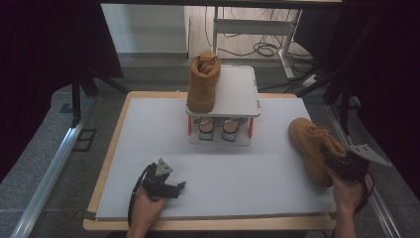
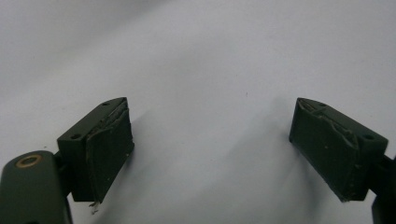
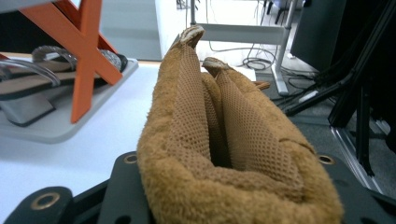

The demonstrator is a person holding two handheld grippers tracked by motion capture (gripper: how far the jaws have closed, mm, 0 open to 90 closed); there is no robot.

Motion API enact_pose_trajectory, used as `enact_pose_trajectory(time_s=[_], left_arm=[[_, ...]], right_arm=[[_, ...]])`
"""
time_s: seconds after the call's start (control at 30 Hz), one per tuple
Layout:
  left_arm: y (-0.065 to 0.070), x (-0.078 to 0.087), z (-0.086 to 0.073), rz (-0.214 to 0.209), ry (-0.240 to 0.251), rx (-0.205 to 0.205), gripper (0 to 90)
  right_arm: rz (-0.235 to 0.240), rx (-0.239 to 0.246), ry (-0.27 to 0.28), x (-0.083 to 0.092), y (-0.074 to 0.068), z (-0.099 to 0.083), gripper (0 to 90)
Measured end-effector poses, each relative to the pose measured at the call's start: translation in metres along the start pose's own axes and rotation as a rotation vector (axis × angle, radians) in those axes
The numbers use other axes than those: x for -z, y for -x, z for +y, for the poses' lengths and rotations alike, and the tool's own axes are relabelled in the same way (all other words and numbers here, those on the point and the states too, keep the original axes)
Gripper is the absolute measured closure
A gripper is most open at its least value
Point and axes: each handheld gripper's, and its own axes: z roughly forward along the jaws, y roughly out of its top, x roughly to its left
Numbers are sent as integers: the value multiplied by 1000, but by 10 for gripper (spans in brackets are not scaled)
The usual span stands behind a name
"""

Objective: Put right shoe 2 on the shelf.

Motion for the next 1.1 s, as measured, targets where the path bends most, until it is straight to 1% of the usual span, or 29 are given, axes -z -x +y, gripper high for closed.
enact_pose_trajectory(time_s=[0.2, 0.37, 0.63, 1.1], left_arm=[[0, 0, 0, 0, 1, 1, 131], [0, 0, 0, 0, 0, 0, 131], [0, 0, 0, 1, 1, 2, 131], [0, 0, 0, 0, 0, 3, 131]], right_arm=[[9, 16, 40, 5, -8, 10, 545], [13, 21, 64, 6, -16, 18, 546], [35, 26, 99, 8, -25, 31, 546], [48, 46, 161, 8, -42, 63, 546]])
